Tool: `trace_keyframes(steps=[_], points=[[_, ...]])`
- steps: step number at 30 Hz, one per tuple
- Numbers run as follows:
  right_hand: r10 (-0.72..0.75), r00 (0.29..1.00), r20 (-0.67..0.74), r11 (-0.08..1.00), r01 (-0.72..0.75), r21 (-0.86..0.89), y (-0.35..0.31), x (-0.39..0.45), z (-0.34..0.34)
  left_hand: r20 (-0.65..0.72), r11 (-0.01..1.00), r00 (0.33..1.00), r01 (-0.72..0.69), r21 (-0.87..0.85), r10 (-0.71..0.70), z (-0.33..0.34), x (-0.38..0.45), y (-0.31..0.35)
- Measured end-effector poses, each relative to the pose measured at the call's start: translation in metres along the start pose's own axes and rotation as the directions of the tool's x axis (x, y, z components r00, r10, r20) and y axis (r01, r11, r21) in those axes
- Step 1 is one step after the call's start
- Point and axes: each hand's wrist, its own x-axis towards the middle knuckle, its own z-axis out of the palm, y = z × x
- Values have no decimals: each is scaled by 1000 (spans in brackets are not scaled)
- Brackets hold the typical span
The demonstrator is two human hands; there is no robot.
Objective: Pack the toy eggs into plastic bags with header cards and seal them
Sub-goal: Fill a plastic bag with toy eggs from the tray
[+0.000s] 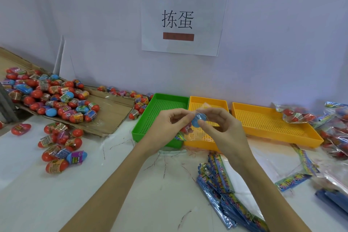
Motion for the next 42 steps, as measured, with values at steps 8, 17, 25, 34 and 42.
trace_keyframes(steps=[8,17,25,34,42], points=[[-48,993,-103,985,30,-170,3,0,6,-36,1000,999,16,-3,-17,1,1,-3],[126,983,136,989,-114,-96,2,-2,-1,-61,999,998,-24,26,26,-5,2,0],[62,975,211,994,-41,-104,-9,-4,-1,-101,995,995,-3,97,13,-9,2,1],[-201,968,148,947,231,-222,-16,-4,-3,184,984,981,22,177,-55,-7,-2,6],[-267,952,-147,958,245,-152,-19,-4,-10,67,977,993,78,197,-93,-16,-1,6]])
